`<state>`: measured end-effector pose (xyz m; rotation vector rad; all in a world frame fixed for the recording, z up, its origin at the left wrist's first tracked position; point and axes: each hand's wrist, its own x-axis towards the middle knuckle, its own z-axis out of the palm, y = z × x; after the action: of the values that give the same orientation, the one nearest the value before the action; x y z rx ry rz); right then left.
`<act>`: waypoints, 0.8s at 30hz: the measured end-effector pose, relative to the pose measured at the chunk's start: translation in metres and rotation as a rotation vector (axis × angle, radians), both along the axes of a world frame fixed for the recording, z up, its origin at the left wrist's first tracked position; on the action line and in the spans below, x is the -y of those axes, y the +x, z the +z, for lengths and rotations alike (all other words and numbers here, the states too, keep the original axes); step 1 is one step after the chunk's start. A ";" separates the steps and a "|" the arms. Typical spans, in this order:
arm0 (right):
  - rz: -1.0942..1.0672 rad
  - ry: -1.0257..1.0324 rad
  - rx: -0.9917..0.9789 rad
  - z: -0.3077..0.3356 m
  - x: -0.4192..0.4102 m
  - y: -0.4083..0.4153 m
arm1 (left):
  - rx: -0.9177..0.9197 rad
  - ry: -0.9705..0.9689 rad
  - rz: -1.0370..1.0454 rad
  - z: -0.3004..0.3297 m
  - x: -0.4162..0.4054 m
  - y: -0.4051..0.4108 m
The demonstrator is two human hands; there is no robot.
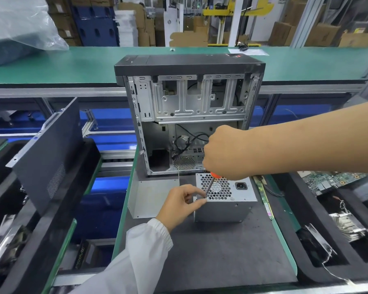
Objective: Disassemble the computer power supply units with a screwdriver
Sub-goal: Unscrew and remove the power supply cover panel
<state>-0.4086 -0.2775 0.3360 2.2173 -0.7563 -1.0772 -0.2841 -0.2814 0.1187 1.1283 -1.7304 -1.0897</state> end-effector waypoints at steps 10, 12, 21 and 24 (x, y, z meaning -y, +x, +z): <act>0.027 -0.021 0.075 -0.002 0.002 -0.013 | -0.016 0.015 0.085 0.000 0.004 -0.007; 0.009 -0.009 0.086 0.004 0.000 -0.021 | 0.014 0.008 0.087 0.002 0.006 -0.008; -0.153 0.005 0.147 0.011 0.001 -0.070 | -0.376 0.314 0.194 0.018 0.022 -0.033; -0.188 0.033 0.149 0.002 0.001 -0.080 | -0.670 0.614 0.143 0.027 0.029 -0.054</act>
<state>-0.4882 -0.2782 0.3378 2.3097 -1.0354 -1.0258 -0.3379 -0.3108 0.1455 1.0355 -0.7991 -1.7239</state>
